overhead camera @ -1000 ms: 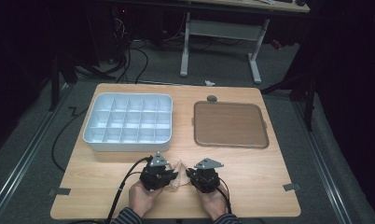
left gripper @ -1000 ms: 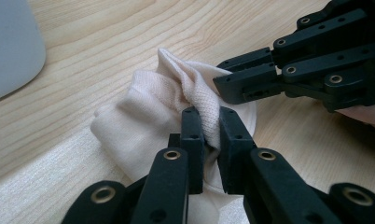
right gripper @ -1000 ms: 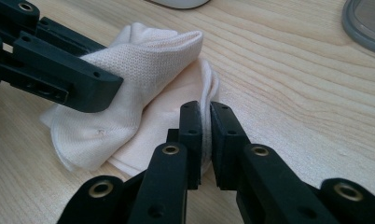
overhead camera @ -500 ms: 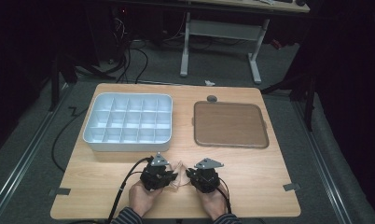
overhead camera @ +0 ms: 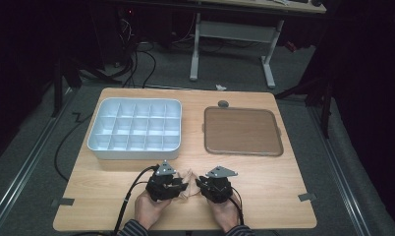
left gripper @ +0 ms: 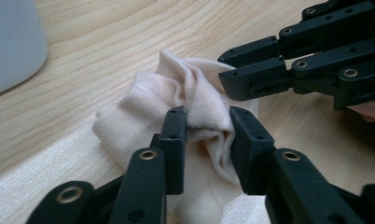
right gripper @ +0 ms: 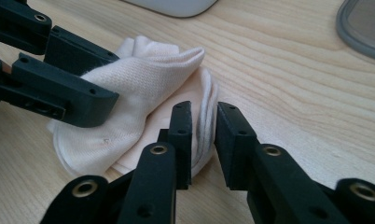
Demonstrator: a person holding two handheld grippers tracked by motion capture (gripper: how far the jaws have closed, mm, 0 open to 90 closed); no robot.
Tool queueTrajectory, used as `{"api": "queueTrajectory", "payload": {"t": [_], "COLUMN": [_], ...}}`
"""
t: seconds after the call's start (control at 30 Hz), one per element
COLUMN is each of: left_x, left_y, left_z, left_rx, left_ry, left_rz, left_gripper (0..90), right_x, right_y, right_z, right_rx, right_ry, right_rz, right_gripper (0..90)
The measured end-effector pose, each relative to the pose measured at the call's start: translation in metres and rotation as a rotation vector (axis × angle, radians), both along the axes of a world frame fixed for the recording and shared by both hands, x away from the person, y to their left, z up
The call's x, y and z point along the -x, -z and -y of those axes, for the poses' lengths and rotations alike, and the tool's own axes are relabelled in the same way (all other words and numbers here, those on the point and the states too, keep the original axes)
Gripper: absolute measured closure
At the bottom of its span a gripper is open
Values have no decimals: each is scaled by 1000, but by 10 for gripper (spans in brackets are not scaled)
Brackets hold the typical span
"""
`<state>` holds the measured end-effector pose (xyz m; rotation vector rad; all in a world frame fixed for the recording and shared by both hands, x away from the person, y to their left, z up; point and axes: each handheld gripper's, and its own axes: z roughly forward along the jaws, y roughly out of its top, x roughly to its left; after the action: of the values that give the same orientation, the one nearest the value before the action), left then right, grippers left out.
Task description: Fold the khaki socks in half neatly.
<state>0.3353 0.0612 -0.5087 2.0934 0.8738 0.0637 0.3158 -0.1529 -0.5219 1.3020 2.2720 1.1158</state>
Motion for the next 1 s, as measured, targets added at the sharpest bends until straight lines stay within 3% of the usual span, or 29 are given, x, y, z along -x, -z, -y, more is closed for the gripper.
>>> {"api": "queueTrajectory", "payload": {"t": [0.43, 0.63, 0.87, 1.0], "left_x": [5, 9, 8, 7], "left_y": [-8, -8, -1, 4], "left_z": [-14, -23, -29, -27], "left_rx": [15, 25, -23, -16], "left_ry": [-15, -43, -85, -114], "left_rz": [19, 20, 1, -19], "left_gripper": [558, 507, 479, 468], "right_x": [5, 9, 14, 18], "right_y": [-14, -24, -34, -41], "right_z": [5, 7, 4, -1], "right_rx": [-10, -8, -13, -12], "right_ry": [-13, -31, -52, -74], "right_rz": [24, 45, 62, 85], "right_gripper": [751, 756, 757, 754]}}
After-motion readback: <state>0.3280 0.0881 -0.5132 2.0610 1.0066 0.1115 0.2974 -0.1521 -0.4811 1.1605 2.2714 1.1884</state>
